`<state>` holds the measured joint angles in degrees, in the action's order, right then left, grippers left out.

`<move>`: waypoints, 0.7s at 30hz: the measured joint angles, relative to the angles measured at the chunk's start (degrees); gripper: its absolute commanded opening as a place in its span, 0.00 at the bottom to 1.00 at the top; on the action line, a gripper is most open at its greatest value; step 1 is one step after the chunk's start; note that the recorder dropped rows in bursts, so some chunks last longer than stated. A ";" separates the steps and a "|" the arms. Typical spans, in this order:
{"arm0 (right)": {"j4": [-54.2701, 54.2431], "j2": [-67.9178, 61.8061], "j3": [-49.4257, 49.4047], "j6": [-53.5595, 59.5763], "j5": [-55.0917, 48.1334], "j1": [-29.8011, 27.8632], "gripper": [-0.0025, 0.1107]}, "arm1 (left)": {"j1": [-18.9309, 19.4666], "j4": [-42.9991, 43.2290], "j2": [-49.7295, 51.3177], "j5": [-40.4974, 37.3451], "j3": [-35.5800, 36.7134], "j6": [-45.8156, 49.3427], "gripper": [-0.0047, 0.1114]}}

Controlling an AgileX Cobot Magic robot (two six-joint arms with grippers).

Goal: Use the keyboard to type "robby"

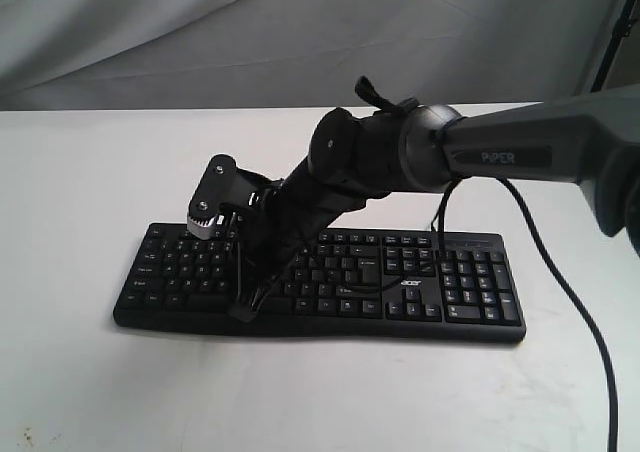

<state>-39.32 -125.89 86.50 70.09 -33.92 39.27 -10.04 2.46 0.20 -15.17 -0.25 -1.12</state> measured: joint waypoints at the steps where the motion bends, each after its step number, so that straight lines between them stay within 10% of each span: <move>1: -0.14 -0.10 0.00 0.00 -0.36 0.00 0.02 | 0.00 0.00 0.00 0.00 0.00 0.00 0.04; 21: -0.59 -0.98 0.00 0.00 -0.97 0.00 0.02 | 0.00 0.00 0.00 0.00 0.00 0.00 0.04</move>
<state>-39.91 -126.87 86.50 70.09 -34.89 39.27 -10.04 2.46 0.20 -15.17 -0.25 -1.12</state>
